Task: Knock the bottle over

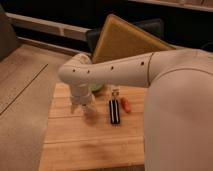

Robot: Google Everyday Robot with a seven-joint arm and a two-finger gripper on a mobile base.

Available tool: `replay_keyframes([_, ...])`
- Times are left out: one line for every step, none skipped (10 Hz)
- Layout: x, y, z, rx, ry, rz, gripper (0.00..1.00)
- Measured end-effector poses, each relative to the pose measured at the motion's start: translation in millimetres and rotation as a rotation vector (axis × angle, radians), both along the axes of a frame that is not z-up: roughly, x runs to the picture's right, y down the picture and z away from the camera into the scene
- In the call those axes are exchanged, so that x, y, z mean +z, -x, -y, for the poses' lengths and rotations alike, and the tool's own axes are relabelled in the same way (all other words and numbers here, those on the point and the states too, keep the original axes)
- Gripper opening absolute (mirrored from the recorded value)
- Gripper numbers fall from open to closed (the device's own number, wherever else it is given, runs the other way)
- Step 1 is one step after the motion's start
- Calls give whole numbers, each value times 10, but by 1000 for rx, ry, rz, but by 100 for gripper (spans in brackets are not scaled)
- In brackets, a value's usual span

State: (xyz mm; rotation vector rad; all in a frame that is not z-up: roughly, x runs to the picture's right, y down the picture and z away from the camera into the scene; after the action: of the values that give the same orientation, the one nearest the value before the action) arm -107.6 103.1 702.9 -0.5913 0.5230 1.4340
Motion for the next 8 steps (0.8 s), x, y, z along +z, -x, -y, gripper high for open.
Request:
replay_keyframes([0, 0, 0, 0, 0, 0, 65])
replay_keyframes([0, -1, 0, 0, 0, 0, 65])
replay_keyframes([0, 0, 0, 0, 0, 0, 65])
replay_keyframes([0, 0, 0, 0, 0, 0, 65])
replay_keyframes([0, -1, 0, 0, 0, 0, 65])
replay_keyframes([3, -6, 1, -2, -2, 0, 65])
replay_keyframes([45, -51, 26, -18, -20, 12, 65])
replay_keyframes([108, -160, 95, -32, -50, 23, 65])
